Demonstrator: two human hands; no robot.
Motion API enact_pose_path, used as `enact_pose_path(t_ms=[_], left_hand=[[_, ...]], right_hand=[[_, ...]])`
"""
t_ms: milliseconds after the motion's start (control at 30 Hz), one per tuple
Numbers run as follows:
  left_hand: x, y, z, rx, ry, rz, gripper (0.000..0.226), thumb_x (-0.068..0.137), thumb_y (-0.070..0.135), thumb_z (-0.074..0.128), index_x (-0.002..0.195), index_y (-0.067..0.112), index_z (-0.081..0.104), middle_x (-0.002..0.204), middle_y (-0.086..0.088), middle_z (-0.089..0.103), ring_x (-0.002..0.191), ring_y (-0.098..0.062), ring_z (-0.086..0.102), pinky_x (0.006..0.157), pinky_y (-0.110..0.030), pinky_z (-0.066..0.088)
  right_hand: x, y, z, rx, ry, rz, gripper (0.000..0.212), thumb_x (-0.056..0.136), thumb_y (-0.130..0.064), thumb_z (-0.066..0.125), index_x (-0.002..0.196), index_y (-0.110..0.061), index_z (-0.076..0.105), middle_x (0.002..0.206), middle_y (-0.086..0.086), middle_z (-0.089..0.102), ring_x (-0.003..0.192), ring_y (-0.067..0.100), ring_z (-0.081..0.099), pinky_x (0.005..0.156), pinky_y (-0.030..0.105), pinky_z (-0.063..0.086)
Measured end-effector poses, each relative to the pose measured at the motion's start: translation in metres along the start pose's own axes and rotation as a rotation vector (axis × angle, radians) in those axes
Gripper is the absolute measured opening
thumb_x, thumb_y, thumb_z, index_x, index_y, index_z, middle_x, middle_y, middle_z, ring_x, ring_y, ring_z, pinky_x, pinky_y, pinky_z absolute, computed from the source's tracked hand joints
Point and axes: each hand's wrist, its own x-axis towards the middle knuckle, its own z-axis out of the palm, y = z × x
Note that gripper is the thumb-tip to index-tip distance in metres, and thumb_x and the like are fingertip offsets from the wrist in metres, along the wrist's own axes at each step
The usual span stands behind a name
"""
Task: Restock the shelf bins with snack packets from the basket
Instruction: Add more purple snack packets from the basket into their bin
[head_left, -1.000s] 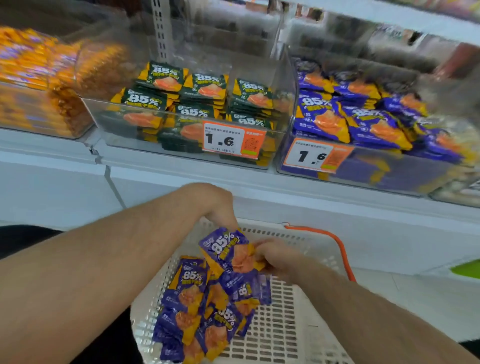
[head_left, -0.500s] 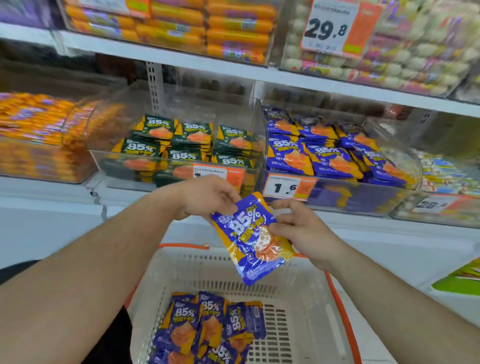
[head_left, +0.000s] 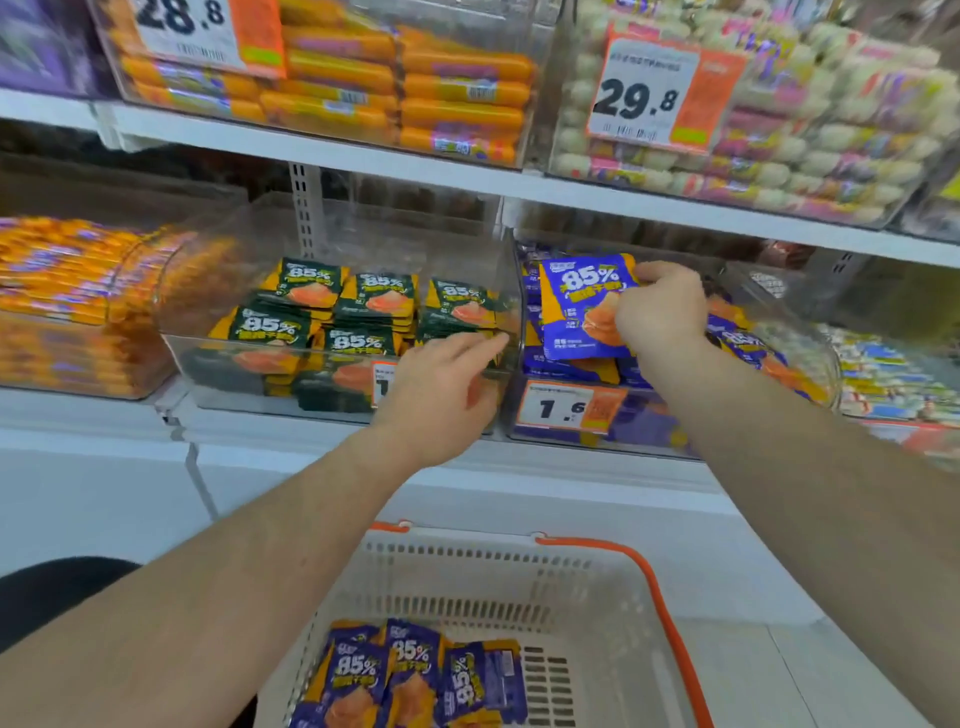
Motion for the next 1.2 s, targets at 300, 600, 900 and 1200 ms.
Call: enact_pose_path(t_ms=[300, 600, 900, 1200], left_hand=[[-0.001, -0.006, 0.014, 0.269, -0.085, 0.07, 0.067, 0.089, 0.038, 0.054, 0.15, 0.041, 0.03, 0.147, -0.003, 0.045, 0.13, -0.028, 0.042, 0.102, -0.039, 0.014], [-0.021, 0.0, -0.001, -0.016, 0.122, 0.232, 0.018, 0.079, 0.018, 0.049, 0.085, 0.012, 0.065, 0.081, -0.003, 0.062, 0.076, -0.028, 0.057, 0.066, -0.034, 0.045], [-0.087, -0.039, 0.019, 0.231, -1.112, -0.201, 0.039, 0.097, 0.027, 0.048, 0.135, 0.026, 0.053, 0.133, -0.001, 0.057, 0.109, -0.018, 0.055, 0.09, -0.034, 0.047], [-0.09, -0.059, 0.025, 0.29, -1.257, -0.305, 0.035, 0.096, 0.03, 0.048, 0.128, 0.02, 0.058, 0.123, -0.001, 0.06, 0.107, -0.02, 0.059, 0.093, -0.04, 0.052]], right_hand=[[-0.003, 0.015, 0.028, -0.823, -0.139, -0.103, 0.045, 0.096, -0.053, 0.044, 0.127, -0.025, 0.063, 0.137, 0.013, 0.052, 0.132, 0.037, 0.034, 0.107, 0.048, 0.028], [-0.061, 0.042, 0.021, -0.389, 0.297, -0.949, 0.024, 0.081, -0.027, 0.058, 0.097, -0.014, 0.071, 0.098, 0.013, 0.059, 0.093, 0.034, 0.052, 0.076, 0.037, 0.031], [-0.154, 0.192, 0.121, -0.266, -0.387, -0.299, 0.016, 0.087, -0.014, 0.053, 0.074, -0.011, 0.061, 0.07, 0.003, 0.06, 0.069, 0.025, 0.056, 0.065, 0.04, 0.049], [-0.255, 0.301, 0.197, -0.548, -0.957, 0.634, 0.044, 0.093, -0.016, 0.058, 0.061, -0.017, 0.028, 0.052, 0.002, 0.023, 0.044, 0.015, 0.02, 0.043, 0.026, 0.018]])
